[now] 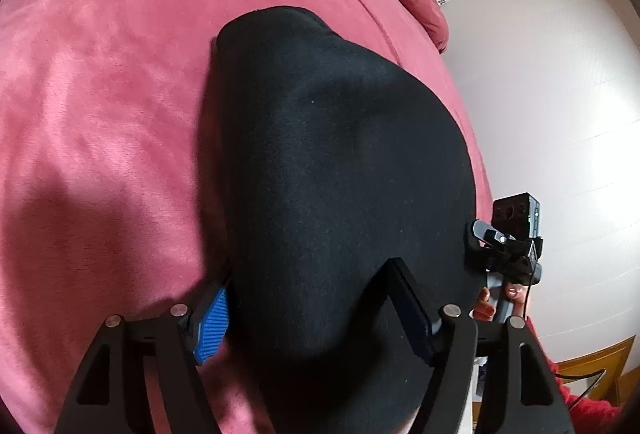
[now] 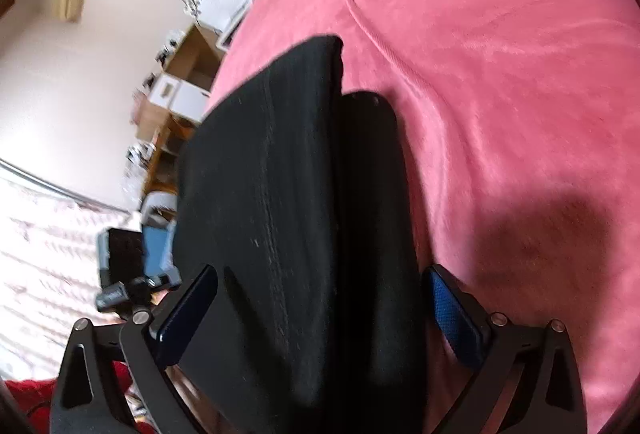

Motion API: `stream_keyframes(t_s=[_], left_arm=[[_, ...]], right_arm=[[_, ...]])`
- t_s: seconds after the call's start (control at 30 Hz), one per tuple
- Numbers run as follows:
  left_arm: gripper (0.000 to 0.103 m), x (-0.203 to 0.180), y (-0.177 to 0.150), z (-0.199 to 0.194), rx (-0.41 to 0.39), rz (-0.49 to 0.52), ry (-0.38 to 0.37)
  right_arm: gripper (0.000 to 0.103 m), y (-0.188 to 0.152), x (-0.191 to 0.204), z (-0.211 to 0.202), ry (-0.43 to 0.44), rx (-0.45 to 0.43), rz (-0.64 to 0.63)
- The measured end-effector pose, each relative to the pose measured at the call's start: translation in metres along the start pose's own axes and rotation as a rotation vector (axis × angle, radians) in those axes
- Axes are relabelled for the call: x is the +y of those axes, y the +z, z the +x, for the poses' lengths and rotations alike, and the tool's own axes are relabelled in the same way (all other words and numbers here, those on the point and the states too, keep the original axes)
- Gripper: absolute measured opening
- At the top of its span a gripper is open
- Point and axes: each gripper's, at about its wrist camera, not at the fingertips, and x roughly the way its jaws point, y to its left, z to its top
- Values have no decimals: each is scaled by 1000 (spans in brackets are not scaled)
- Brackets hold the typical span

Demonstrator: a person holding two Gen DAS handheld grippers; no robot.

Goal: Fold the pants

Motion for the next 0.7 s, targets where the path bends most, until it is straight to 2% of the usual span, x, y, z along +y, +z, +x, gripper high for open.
stream_keyframes(t_s=[0.07, 0.1, 0.13, 0.17, 0.2, 0.27, 0.3, 0.4, 0.53, 0.7], left_arm=[[74, -3, 0, 5, -6, 10, -1], [74, -5, 0, 7, -8, 18, 6], [74, -10, -1, 9, -8, 27, 9], [70, -14, -2, 10, -4, 40, 15], [64, -19, -4, 7, -7, 60, 28], [54, -33, -6, 1, -26, 116, 53], [49, -38, -6, -2, -32, 137, 58], [44, -51, -4, -11, -40, 185, 58], [43, -59, 8, -20, -61, 192, 44], [42, -70, 45, -35, -142, 255, 69]], right_arm=[[102, -1, 4, 3, -4, -6, -11], [99, -2, 8, 4, -11, -10, -26], [87, -3, 13, 7, -32, -12, -55], [78, -4, 16, 7, -57, -8, -69], [76, -5, 20, 8, -79, -8, -85], [67, -5, 25, 6, -69, -25, -90], [66, -5, 28, 4, -63, -34, -89], [60, -3, 38, -6, -41, -59, -126], [59, 13, 53, -12, 0, -99, -151], [55, 51, 71, -12, 40, -182, -197]])
